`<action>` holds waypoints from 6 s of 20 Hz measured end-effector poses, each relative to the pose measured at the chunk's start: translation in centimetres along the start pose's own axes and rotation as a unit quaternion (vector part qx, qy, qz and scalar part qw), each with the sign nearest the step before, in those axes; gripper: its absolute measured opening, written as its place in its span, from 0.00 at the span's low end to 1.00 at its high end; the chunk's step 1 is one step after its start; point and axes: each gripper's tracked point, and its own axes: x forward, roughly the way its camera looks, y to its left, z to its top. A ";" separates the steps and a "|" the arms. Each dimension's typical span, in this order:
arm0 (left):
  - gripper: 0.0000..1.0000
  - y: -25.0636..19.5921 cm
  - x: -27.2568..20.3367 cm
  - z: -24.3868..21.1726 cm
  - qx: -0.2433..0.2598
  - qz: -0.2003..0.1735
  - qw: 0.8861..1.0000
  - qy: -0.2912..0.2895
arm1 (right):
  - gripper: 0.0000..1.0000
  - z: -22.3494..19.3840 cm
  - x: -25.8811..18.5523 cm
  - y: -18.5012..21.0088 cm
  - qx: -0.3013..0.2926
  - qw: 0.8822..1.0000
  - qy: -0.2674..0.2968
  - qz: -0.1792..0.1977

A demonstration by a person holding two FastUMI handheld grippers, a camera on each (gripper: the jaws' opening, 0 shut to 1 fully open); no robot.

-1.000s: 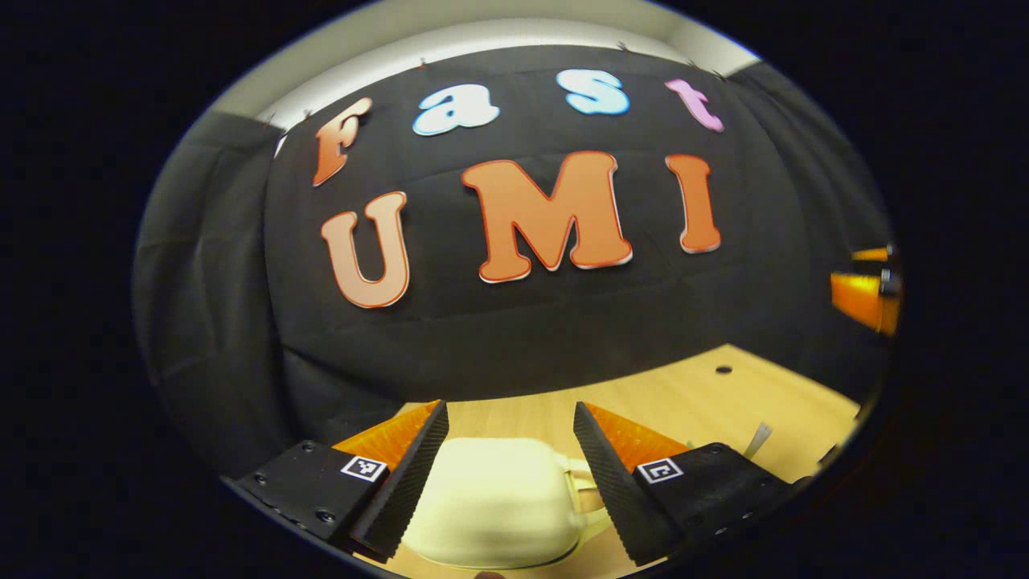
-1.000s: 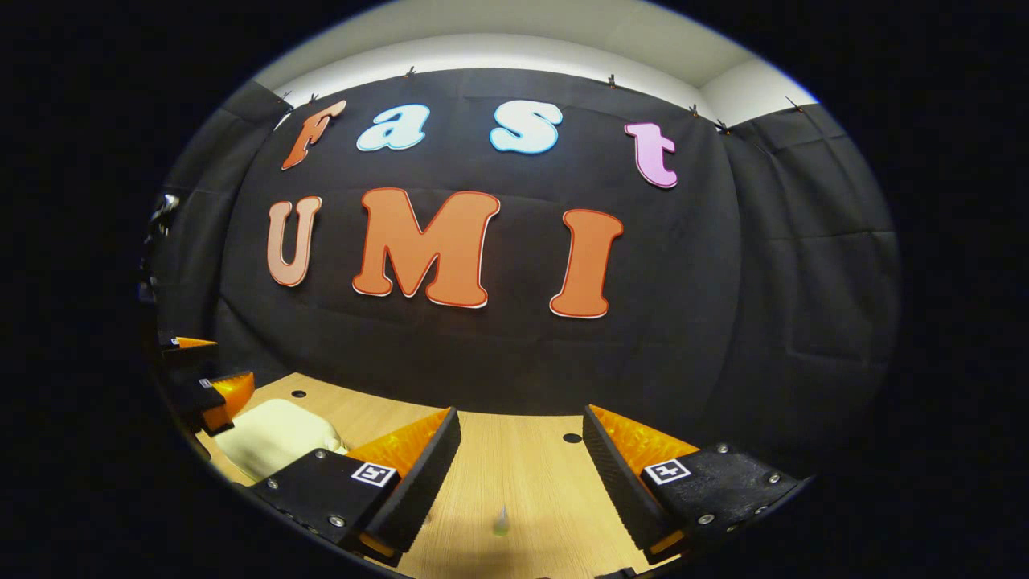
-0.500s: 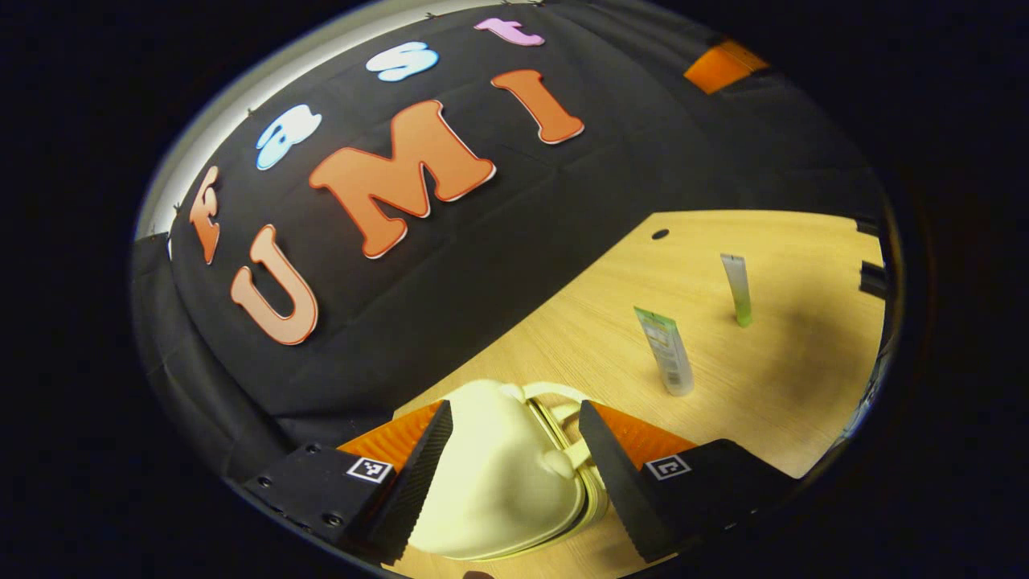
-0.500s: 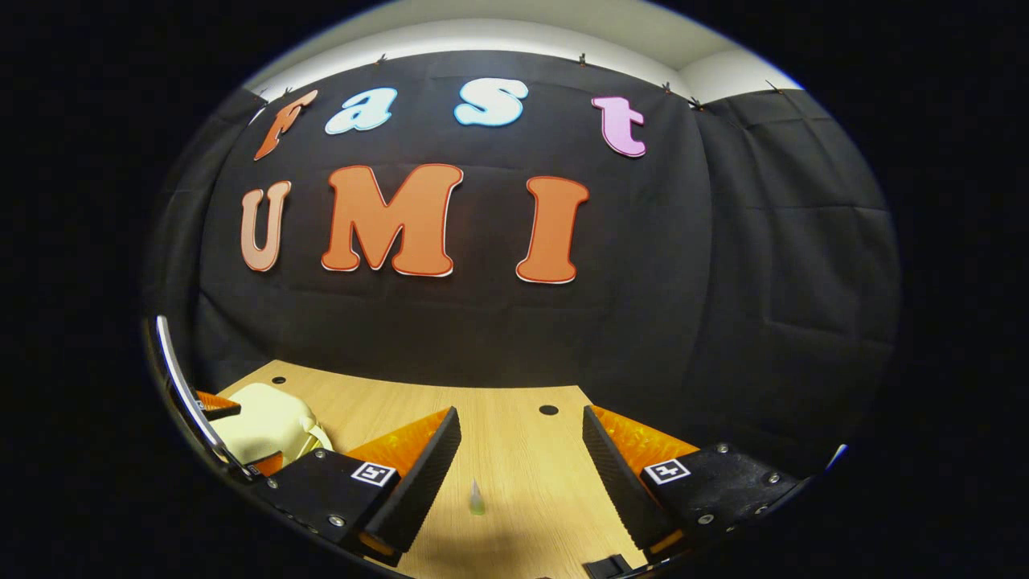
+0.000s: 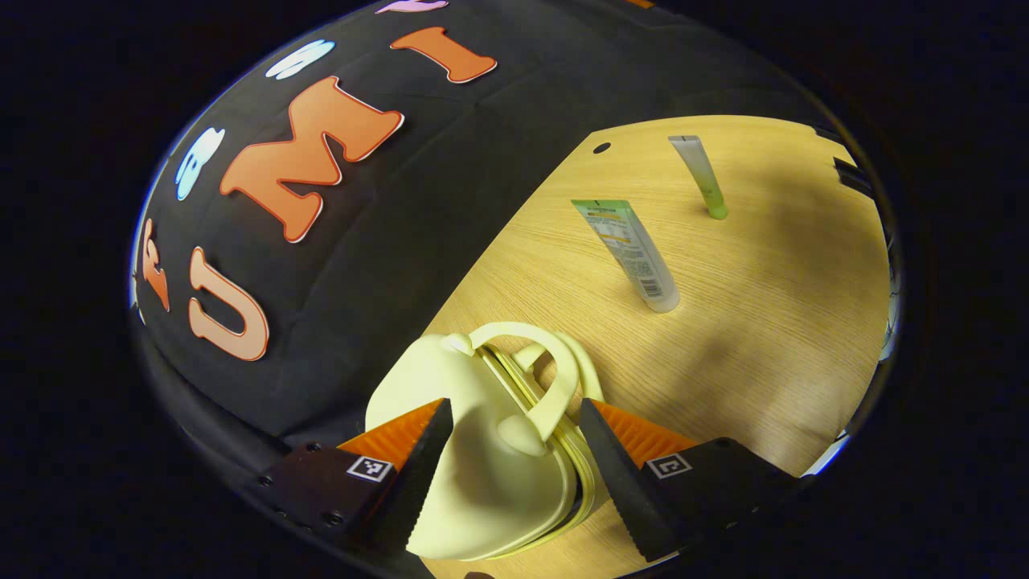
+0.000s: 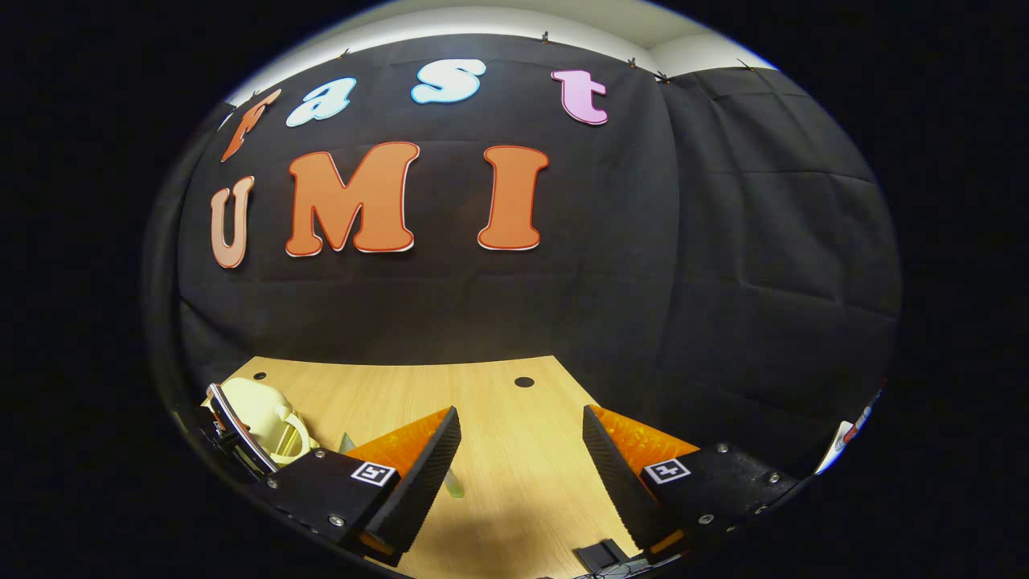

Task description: First open the suitcase, pack the skin care products into it, and then close the suitcase.

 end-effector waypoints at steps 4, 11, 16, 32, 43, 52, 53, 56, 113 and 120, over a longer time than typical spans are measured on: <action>0.98 -0.3 1.5 0.1 0.030 0.003 1.000 0.006 | 0.96 -0.2 0.2 -0.9 0.003 1.000 0.009 -0.013; 0.87 -2.9 3.7 1.0 0.038 -0.041 0.998 0.012 | 0.96 0.5 0.5 -1.6 0.009 1.000 0.006 -0.023; 0.14 -3.9 4.2 1.6 0.074 -0.050 0.996 0.030 | 0.96 0.4 0.2 -1.4 0.006 1.000 0.007 -0.020; 0.07 6.3 -2.5 3.1 0.018 -0.024 0.999 0.038 | 0.96 0.3 0.2 -0.1 0.038 0.999 0.010 0.016; 0.02 26.7 -9.1 -6.8 -0.247 -0.009 0.969 -0.017 | 0.96 3.7 0.8 8.6 0.047 0.991 -0.003 0.124; 0.02 34.9 -7.6 -20.5 -0.380 -0.019 0.924 -0.044 | 0.96 4.1 0.6 13.3 0.059 0.985 0.013 0.165; 0.02 35.0 -7.4 -22.4 -0.390 -0.017 0.920 -0.040 | 0.96 4.0 0.4 13.8 0.054 0.985 0.013 0.166; 0.02 34.8 -5.8 -28.5 -0.431 -0.011 0.902 -0.026 | 1.00 3.6 -0.1 16.0 0.048 0.984 0.014 0.172; 0.98 -5.2 4.8 14.8 -0.367 -0.042 0.921 -0.127 | 0.96 -5.9 -1.2 -0.7 0.013 0.996 0.090 0.010; 0.80 -9.7 8.3 13.5 -0.326 -0.036 0.939 -0.099 | 0.95 -7.8 -1.3 -1.4 0.017 0.993 0.117 -0.004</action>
